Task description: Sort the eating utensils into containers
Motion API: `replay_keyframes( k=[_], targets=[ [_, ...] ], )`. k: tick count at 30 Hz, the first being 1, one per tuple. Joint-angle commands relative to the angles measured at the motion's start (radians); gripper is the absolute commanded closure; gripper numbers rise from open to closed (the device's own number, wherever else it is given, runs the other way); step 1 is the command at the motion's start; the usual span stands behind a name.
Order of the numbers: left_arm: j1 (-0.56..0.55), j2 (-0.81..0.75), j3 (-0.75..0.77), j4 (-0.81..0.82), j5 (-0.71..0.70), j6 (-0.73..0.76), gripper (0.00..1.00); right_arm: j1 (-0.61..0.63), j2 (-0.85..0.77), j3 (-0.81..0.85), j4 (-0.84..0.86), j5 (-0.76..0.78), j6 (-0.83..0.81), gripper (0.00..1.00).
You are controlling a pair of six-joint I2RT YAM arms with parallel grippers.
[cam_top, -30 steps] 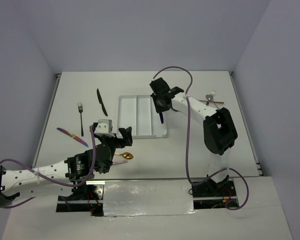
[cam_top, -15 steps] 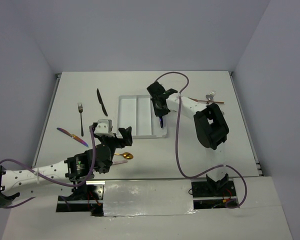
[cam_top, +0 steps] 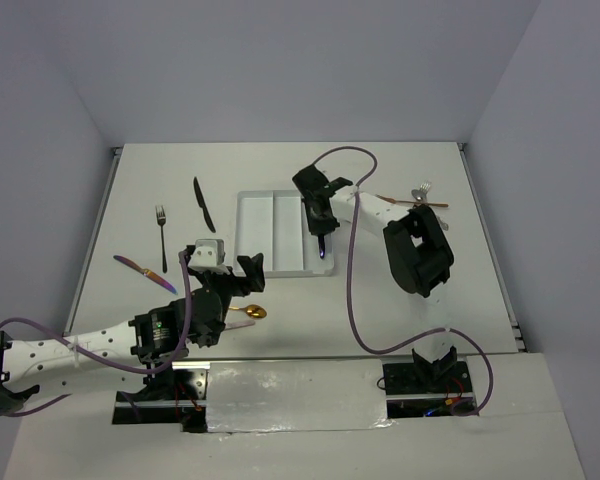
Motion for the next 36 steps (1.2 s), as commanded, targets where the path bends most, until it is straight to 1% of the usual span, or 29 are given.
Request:
replay_keyframes(
  k=[1,12,15,19,22,24,26,27,28,29,31,34,36],
  targets=[
    [-0.003,-0.003,0.008,0.044,-0.011,0.013,0.03,-0.006,0.008,0.053,-0.014,-0.006,0.013,1.00],
    [-0.003,0.003,0.008,0.045,-0.014,0.016,0.03,-0.004,-0.015,0.016,-0.060,-0.057,0.047,1.00],
    [-0.003,0.002,0.008,0.047,-0.017,0.016,0.03,-0.004,-0.014,0.019,-0.075,-0.038,0.053,1.00],
    [-0.001,0.002,0.006,0.047,-0.014,0.017,0.03,-0.006,0.015,0.046,-0.100,-0.074,0.045,1.00],
    [-0.001,0.002,0.008,0.047,-0.012,0.016,0.03,-0.004,0.026,0.054,-0.111,-0.061,0.045,1.00],
    [-0.001,0.003,0.008,0.047,-0.009,0.017,0.03,-0.004,0.026,0.057,-0.120,-0.055,0.052,0.98],
    [-0.003,0.005,0.006,0.047,-0.012,0.017,0.03,-0.003,0.018,0.056,-0.128,-0.055,0.050,0.93],
    [-0.003,0.005,0.009,0.045,-0.012,0.016,0.03,-0.003,0.015,0.056,-0.131,-0.052,0.052,0.89],
    [-0.003,0.003,0.008,0.045,-0.012,0.017,0.03,-0.003,0.012,0.054,-0.134,-0.046,0.053,0.83],
    [-0.003,0.003,0.008,0.045,-0.014,0.016,0.03,-0.003,0.009,0.053,-0.131,-0.054,0.052,0.75],
    [-0.003,0.002,0.008,0.047,-0.011,0.017,0.03,-0.003,0.009,0.057,-0.132,-0.060,0.049,0.69],
    [-0.001,0.005,0.008,0.050,-0.017,0.020,0.03,-0.003,0.009,0.063,-0.132,-0.066,0.044,0.67],
    [-0.001,0.009,0.009,0.048,-0.020,0.020,0.03,0.002,0.002,0.065,-0.131,-0.064,0.041,0.65]
  ],
)
